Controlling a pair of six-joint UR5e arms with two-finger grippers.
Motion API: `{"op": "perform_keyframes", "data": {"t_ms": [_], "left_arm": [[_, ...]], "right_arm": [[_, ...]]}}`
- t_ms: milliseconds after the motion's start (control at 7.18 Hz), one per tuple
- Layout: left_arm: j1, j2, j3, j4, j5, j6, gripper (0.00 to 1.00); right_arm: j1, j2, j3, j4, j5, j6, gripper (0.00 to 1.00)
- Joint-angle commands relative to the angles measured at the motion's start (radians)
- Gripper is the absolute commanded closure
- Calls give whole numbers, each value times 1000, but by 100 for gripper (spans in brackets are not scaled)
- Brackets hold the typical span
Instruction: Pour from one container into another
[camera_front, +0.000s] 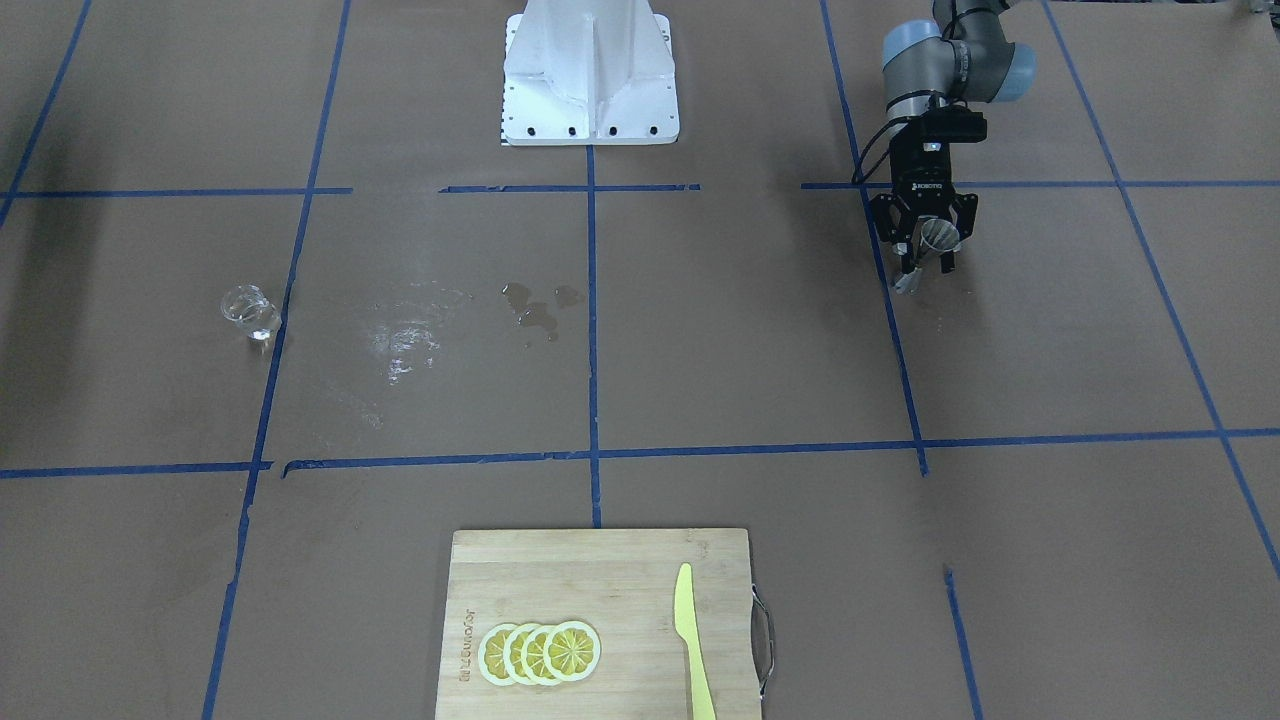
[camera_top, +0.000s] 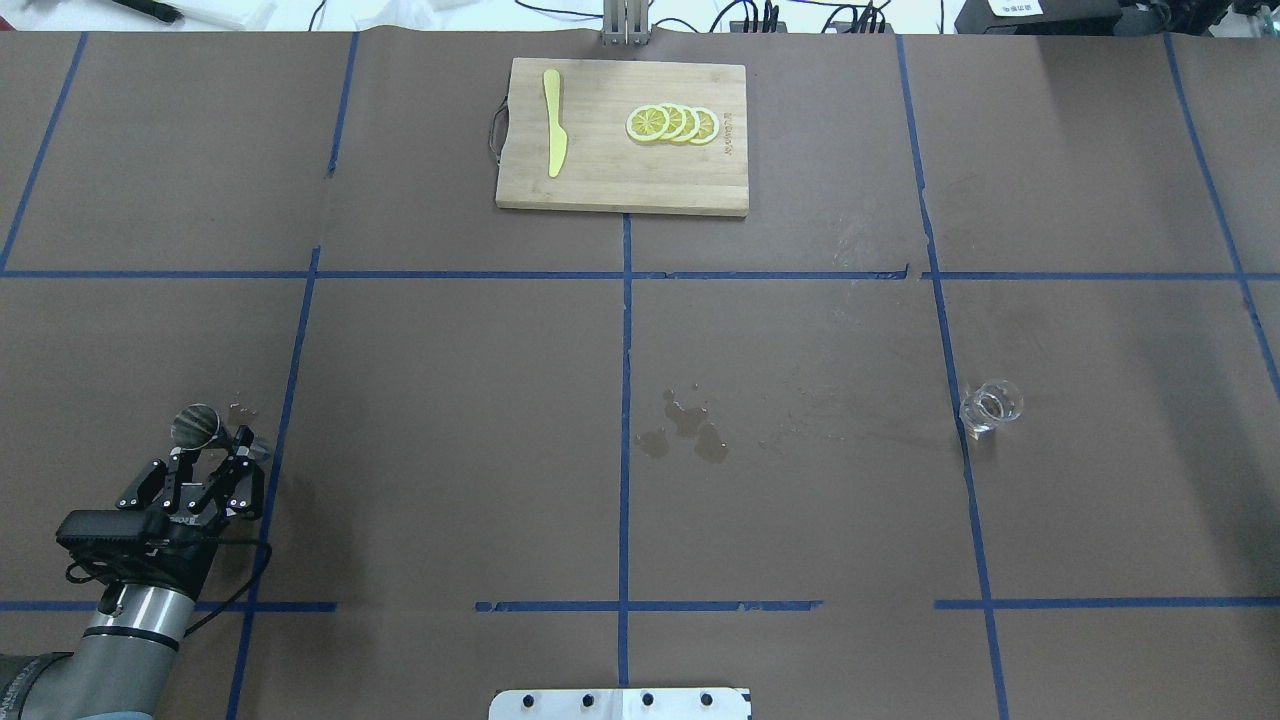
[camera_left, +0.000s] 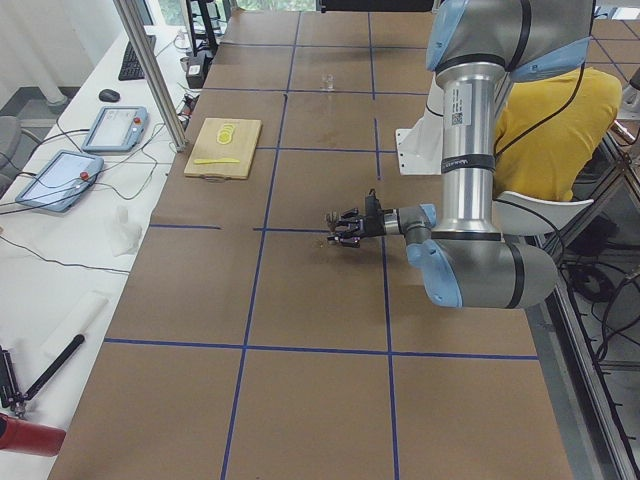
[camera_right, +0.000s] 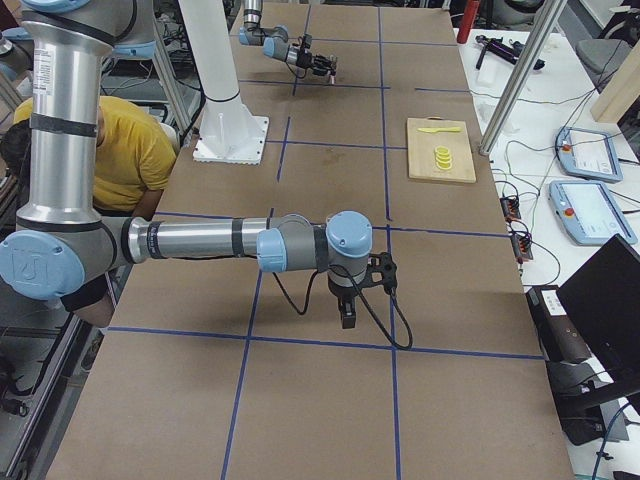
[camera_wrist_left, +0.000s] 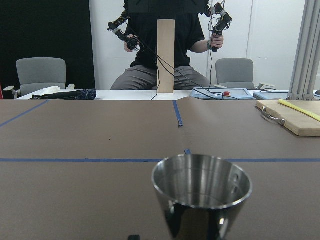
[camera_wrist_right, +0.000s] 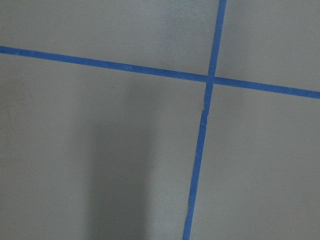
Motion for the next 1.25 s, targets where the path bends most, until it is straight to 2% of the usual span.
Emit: {"op": "perform_keyframes", "data": {"t_ms": [0,278,557,835,1114], "left_arm": [[5,0,0,0,0,0,44],[13,0,0,0,-2,0,50],[18,0,0,-2,-2,2,63],[19,0,-3,-2,-2,6,100],[16,26,-12,-14,0,69,100]], "right_arm": [[0,3,-3,0,0,0,0],[0,3,-3,0,0,0,0],[0,5,-5,0,0,0,0],[0,5,-5,0,2,0,0],[0,5,-3,0,2,0,0]]}}
